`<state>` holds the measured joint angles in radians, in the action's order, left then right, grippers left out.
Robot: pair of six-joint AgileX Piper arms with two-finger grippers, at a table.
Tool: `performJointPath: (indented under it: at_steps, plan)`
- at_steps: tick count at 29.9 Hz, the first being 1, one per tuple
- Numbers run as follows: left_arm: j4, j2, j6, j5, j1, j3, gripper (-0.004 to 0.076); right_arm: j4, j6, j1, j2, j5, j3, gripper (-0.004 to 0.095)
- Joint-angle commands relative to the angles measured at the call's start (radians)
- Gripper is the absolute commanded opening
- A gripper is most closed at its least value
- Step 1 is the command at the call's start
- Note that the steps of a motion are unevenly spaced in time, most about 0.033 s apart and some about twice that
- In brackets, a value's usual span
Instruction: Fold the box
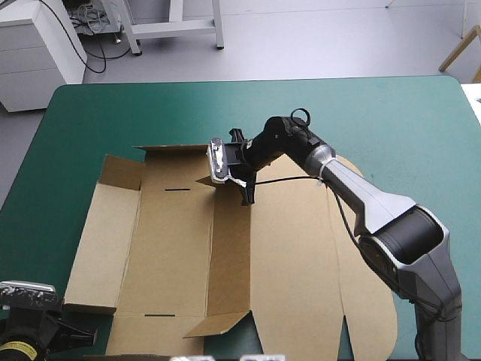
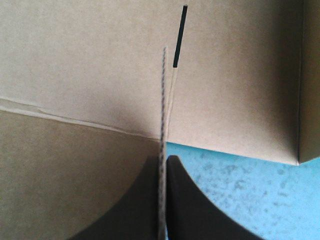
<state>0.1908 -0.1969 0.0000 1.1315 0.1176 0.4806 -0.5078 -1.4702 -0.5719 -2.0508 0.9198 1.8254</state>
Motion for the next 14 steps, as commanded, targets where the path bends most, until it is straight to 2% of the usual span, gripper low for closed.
performJointPath:
  at_steps: [1, 8, 11, 14]
  plan:
    - [-0.002, -0.010, -0.008, -0.049, 0.001, 0.020, -0.0010, -0.047, 0.000, -0.007, 0.053, -0.006, 0.032, -0.0020]
    - [-0.002, -0.010, -0.008, -0.049, 0.001, 0.020, -0.0010, -0.015, 0.025, -0.012, 0.025, -0.006, 0.032, -0.0019]
    - [-0.002, -0.010, -0.010, -0.049, 0.001, 0.020, -0.0010, 0.058, 0.061, -0.027, 0.025, -0.018, 0.032, 0.0000]
    - [-0.002, -0.010, -0.010, -0.049, 0.001, 0.020, -0.0010, 0.120, 0.095, -0.043, 0.025, -0.037, 0.032, 0.0061]
